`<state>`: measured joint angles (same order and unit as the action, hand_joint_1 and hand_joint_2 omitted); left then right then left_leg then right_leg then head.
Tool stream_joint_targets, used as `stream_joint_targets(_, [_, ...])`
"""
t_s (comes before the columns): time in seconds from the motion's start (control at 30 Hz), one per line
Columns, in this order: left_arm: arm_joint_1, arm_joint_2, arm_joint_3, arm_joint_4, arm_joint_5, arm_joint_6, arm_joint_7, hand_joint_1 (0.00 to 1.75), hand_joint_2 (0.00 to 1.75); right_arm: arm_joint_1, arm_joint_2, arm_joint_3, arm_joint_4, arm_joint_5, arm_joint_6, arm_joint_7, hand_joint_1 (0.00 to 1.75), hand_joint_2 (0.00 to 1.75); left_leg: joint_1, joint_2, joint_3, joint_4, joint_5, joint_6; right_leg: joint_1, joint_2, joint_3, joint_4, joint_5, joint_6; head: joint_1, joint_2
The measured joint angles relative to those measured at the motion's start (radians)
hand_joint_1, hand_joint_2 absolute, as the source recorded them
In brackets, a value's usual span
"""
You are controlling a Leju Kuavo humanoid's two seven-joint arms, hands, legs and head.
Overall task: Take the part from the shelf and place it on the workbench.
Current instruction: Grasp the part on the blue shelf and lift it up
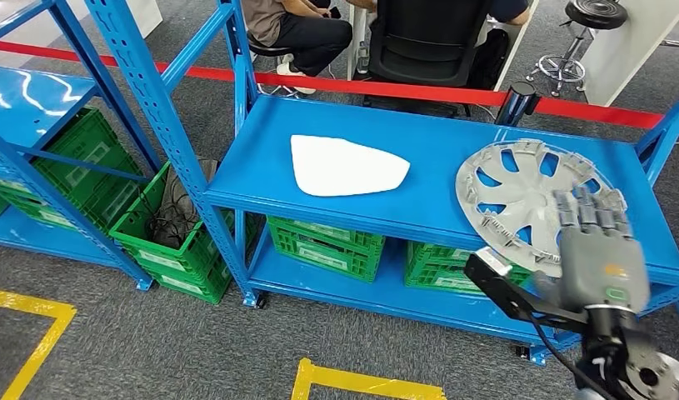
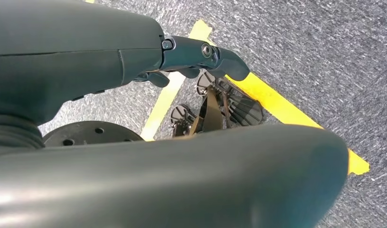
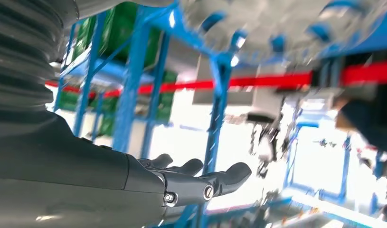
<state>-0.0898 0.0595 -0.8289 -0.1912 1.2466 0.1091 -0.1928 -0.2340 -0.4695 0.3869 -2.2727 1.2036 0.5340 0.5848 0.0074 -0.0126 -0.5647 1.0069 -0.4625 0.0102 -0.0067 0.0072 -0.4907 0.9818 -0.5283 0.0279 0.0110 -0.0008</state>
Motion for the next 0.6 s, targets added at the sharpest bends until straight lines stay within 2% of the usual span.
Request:
stream_joint_targets(0.13, [0.0,0.0,0.0,0.003,0.009,0.004,0.001,0.0,0.0,0.039,-0.023,-0.03,-0.087,0.068,-0.01,0.01,0.0,1.75,-0.002,0.0,-0.001,0.0,-0.001,0.0,-0.002,0.0,0.0,0.0,0.0,0.0,0.0,0.0])
stream_joint_targets(0.3, [-0.002,0.002,0.0,0.004,0.009,0.008,0.006,0.0,0.0,0.1,-0.024,-0.069,-0.16,0.143,-0.072,-0.023,0.0,1.75,-0.006,-0.002,-0.001,0.002,-0.002,0.003,-0.007,-0.001,0.0,0.0,-0.001,0.004,0.0,0.0])
stream_joint_targets(0.43, [-0.003,0.005,0.0,0.006,0.01,0.01,0.014,0.0,0.0,0.156,-0.017,-0.113,-0.227,0.21,-0.137,-0.045,0.0,1.75,-0.012,-0.002,-0.001,0.004,-0.006,0.011,-0.013,-0.001,0.0,-0.002,-0.002,0.012,-0.001,0.0])
stream_joint_targets(0.5, [-0.004,0.005,0.0,0.007,0.01,0.009,0.017,0.0,0.0,0.185,-0.011,-0.138,-0.253,0.226,-0.172,-0.054,0.0,1.75,-0.011,-0.001,0.002,-0.004,-0.003,0.019,-0.015,0.0,0.003,-0.003,-0.003,0.018,-0.003,0.0])
stream_joint_targets(0.57, [-0.006,0.004,0.0,0.007,0.008,0.008,0.018,0.0,0.0,0.205,-0.007,-0.165,-0.27,0.228,-0.21,-0.061,0.0,1.75,-0.005,0.001,0.009,-0.021,0.003,0.028,-0.014,0.0,-0.011,0.033,-0.027,0.023,0.0,0.0])
stream_joint_targets(0.6, [-0.007,0.004,0.0,0.007,0.008,0.007,0.018,0.0,0.0,0.212,-0.005,-0.176,-0.276,0.226,-0.226,-0.065,0.0,1.75,-0.002,0.003,0.012,-0.027,0.005,0.032,-0.015,0.0,-0.032,0.078,-0.051,0.024,0.005,0.0])
